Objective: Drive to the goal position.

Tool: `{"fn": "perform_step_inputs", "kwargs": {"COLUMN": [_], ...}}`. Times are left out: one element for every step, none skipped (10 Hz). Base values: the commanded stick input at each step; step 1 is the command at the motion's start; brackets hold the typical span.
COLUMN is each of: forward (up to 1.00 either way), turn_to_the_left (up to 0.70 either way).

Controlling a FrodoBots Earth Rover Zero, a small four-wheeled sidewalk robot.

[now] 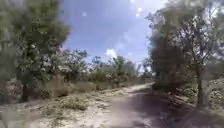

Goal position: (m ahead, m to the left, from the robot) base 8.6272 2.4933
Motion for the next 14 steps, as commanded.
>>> {"fn": "perform_step_inputs", "kwargs": {"forward": [0.70,0.70,0.70,0.70,0.70,0.70,0.70,0.70,0.70,0.70,0.70,0.70,0.70,0.70], "turn_to_the_left": [0.00,0.00,0.00,0.00,0.00,0.00,0.00,0.00,0.00,0.00,-0.35,-0.35,-0.35,-0.11]}}
